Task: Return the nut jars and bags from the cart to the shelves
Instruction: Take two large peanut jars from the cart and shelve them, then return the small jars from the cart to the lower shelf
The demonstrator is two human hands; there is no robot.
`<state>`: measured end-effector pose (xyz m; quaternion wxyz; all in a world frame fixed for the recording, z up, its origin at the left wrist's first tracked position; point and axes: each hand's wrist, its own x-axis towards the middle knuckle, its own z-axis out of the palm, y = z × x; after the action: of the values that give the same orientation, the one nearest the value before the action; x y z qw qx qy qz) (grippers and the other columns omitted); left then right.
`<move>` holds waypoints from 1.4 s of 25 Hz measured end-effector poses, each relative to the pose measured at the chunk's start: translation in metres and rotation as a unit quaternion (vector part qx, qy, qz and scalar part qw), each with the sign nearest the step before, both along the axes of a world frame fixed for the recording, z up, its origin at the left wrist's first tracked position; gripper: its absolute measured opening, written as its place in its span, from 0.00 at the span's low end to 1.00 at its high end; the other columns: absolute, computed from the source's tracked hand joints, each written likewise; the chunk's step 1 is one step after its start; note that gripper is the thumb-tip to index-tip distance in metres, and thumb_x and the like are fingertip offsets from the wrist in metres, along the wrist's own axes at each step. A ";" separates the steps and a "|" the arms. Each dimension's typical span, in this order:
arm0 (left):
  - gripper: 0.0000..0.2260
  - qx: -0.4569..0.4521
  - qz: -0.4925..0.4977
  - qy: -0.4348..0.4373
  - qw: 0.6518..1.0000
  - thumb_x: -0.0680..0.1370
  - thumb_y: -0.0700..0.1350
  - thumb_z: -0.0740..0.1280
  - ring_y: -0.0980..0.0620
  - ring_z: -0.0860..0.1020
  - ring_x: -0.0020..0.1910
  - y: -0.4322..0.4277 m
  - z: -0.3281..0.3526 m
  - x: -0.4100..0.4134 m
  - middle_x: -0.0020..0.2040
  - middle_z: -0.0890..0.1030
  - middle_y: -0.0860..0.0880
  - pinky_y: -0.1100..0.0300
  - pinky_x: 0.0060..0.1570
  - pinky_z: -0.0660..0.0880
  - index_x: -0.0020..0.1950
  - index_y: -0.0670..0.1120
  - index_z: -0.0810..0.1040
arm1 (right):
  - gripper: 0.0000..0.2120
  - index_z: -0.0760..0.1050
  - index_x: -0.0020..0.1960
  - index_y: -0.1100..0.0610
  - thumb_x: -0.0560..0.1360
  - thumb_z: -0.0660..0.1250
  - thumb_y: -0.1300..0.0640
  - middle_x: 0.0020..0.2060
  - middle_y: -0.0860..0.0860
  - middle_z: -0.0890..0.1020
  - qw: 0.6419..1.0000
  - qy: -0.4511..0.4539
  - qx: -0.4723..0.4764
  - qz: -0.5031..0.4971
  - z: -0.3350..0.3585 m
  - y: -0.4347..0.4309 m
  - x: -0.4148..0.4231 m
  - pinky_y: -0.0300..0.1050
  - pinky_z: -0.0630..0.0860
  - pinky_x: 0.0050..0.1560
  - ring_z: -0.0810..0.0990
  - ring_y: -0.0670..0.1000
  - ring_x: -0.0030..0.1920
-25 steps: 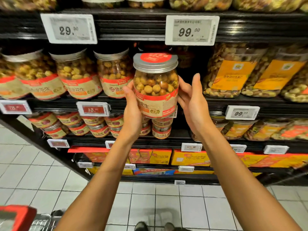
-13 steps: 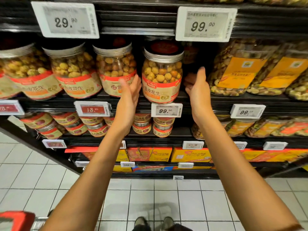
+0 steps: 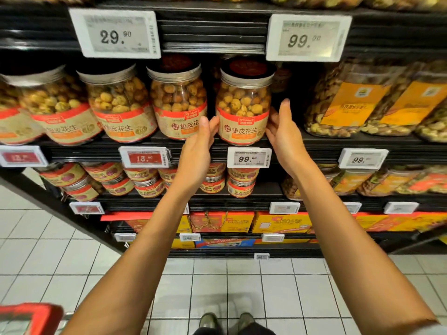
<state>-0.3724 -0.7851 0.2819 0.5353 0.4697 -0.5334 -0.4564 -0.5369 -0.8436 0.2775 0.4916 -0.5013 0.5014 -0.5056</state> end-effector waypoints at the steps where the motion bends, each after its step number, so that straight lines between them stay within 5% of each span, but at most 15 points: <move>1: 0.25 0.002 0.007 0.003 1.000 0.83 0.54 0.43 0.61 0.68 0.67 0.001 0.001 -0.001 0.71 0.69 0.50 0.68 0.68 0.63 0.73 0.42 0.65 | 0.31 0.63 0.72 0.59 0.79 0.45 0.39 0.69 0.53 0.70 1.000 0.007 0.001 -0.015 0.006 0.001 0.000 0.44 0.64 0.68 0.70 0.48 0.66; 5: 0.22 0.013 0.119 0.060 0.991 0.83 0.50 0.47 0.57 0.77 0.58 0.027 -0.002 0.004 0.62 0.78 0.48 0.64 0.62 0.71 0.67 0.40 0.72 | 0.18 0.75 0.57 0.55 0.81 0.49 0.49 0.59 0.55 0.78 0.986 -0.010 -0.066 -0.151 0.005 0.043 0.005 0.45 0.72 0.61 0.77 0.49 0.56; 8: 0.16 0.021 0.222 0.144 0.964 0.83 0.46 0.52 0.56 0.81 0.43 0.074 -0.007 0.029 0.44 0.84 0.50 0.61 0.49 0.76 0.52 0.44 0.78 | 0.16 0.75 0.44 0.53 0.82 0.50 0.58 0.40 0.45 0.82 0.997 -0.044 -0.062 -0.013 -0.001 0.091 0.043 0.39 0.76 0.45 0.81 0.45 0.40; 10: 0.15 0.032 0.306 0.163 0.938 0.83 0.45 0.53 0.56 0.81 0.36 0.126 -0.015 0.054 0.36 0.84 0.52 0.63 0.42 0.76 0.45 0.45 0.78 | 0.17 0.75 0.43 0.54 0.82 0.50 0.60 0.39 0.47 0.81 0.990 -0.049 -0.024 0.133 -0.007 0.124 0.083 0.35 0.76 0.39 0.81 0.43 0.35; 15: 0.13 0.071 0.562 0.207 0.797 0.82 0.40 0.56 0.58 0.78 0.30 0.308 -0.050 0.106 0.31 0.82 0.52 0.69 0.33 0.74 0.43 0.45 0.78 | 0.17 0.76 0.43 0.56 0.82 0.51 0.59 0.36 0.50 0.82 0.892 -0.020 0.043 0.449 -0.038 0.233 0.197 0.33 0.76 0.37 0.81 0.43 0.34; 21: 0.12 0.083 0.734 0.242 0.629 0.81 0.38 0.56 0.59 0.77 0.27 0.496 -0.085 0.153 0.30 0.81 0.51 0.69 0.29 0.74 0.45 0.41 0.78 | 0.17 0.77 0.43 0.52 0.82 0.52 0.55 0.35 0.48 0.83 0.746 0.039 0.063 0.662 -0.082 0.380 0.314 0.32 0.74 0.37 0.82 0.45 0.37; 28: 0.11 0.155 0.797 0.248 0.528 0.80 0.40 0.58 0.60 0.78 0.28 0.671 -0.113 0.249 0.29 0.81 0.54 0.71 0.33 0.76 0.42 0.46 0.77 | 0.17 0.77 0.50 0.60 0.81 0.52 0.53 0.39 0.51 0.81 0.658 0.174 0.098 0.726 -0.126 0.491 0.412 0.41 0.76 0.44 0.80 0.48 0.41; 31: 0.11 0.241 0.773 0.283 0.514 0.79 0.40 0.58 0.60 0.78 0.26 0.699 -0.141 0.283 0.28 0.81 0.54 0.67 0.36 0.75 0.42 0.46 0.77 | 0.15 0.78 0.45 0.54 0.81 0.54 0.51 0.40 0.50 0.82 0.614 0.289 0.100 0.728 -0.151 0.504 0.441 0.42 0.76 0.46 0.81 0.46 0.41; 35: 0.11 0.341 0.697 0.350 0.525 0.78 0.40 0.59 0.57 0.78 0.24 0.702 -0.206 0.331 0.27 0.81 0.51 0.60 0.36 0.70 0.39 0.44 0.77 | 0.16 0.77 0.43 0.56 0.81 0.54 0.54 0.48 0.63 0.81 0.565 0.412 0.121 0.705 -0.213 0.506 0.496 0.52 0.72 0.48 0.77 0.57 0.44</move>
<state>-0.0416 -0.0836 0.0763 0.6254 0.6413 0.3903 -0.2130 -0.0406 -0.3377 0.0645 0.4882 -0.7851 0.1936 0.3281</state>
